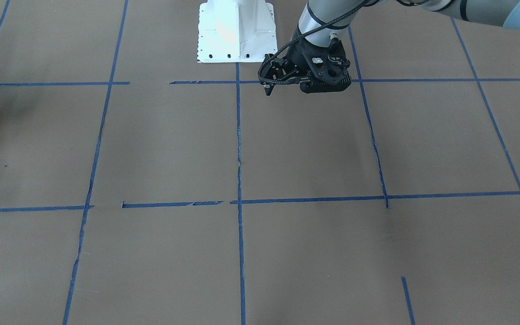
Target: Left arm hands cup to right arm to dump lemon
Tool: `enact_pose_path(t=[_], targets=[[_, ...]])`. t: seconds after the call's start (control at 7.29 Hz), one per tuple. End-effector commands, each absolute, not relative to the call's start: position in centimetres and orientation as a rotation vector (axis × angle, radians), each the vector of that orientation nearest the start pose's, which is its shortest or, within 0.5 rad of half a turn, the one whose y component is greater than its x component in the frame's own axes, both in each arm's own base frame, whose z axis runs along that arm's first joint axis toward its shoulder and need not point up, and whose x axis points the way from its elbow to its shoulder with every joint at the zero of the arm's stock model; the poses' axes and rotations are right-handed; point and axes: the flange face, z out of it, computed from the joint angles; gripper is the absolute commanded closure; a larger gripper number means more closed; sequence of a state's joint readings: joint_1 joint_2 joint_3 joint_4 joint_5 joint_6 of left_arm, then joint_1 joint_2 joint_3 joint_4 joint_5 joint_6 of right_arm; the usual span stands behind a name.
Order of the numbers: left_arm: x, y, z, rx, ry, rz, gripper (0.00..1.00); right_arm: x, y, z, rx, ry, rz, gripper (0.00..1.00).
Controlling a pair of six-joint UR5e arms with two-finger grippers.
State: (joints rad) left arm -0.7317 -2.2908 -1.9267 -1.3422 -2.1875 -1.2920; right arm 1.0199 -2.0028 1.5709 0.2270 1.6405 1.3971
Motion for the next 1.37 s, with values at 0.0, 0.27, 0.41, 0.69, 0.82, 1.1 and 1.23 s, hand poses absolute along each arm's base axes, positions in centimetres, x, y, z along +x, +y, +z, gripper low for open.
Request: enact_pose_path(t=[0.0,0.27,0.41,0.69,0.82,1.1,1.23], targets=[[39.1,-45.3,11.4,-0.110,0.997,-0.155,0.00,0.5,-29.7,65.8,0.605,-1.265,0.811,0.91],[39.0,-45.2,11.4,-0.111,0.998,-0.159,0.00,2.7,-28.0,68.3,0.465,-1.398,1.058,0.91],[39.0,-45.2,11.4,-0.111,0.998,-0.159,0.00,4.0,-27.8,69.2,0.419,-1.419,1.133,0.90],[39.0,-45.2,11.4,-0.110,0.999,-0.160,0.00,4.7,-27.7,70.1,0.332,-1.452,1.264,0.90],[39.0,-45.2,11.2,-0.112,1.001,-0.166,0.00,4.9,-26.9,70.8,0.259,-1.520,1.348,0.89],[38.8,-45.0,10.9,-0.110,1.007,-0.167,0.00,5.0,-28.5,72.1,0.133,-1.636,1.485,0.87],[38.6,-44.9,10.8,-0.108,1.010,-0.167,0.00,5.5,-29.3,71.9,0.064,-1.685,1.577,0.86]])
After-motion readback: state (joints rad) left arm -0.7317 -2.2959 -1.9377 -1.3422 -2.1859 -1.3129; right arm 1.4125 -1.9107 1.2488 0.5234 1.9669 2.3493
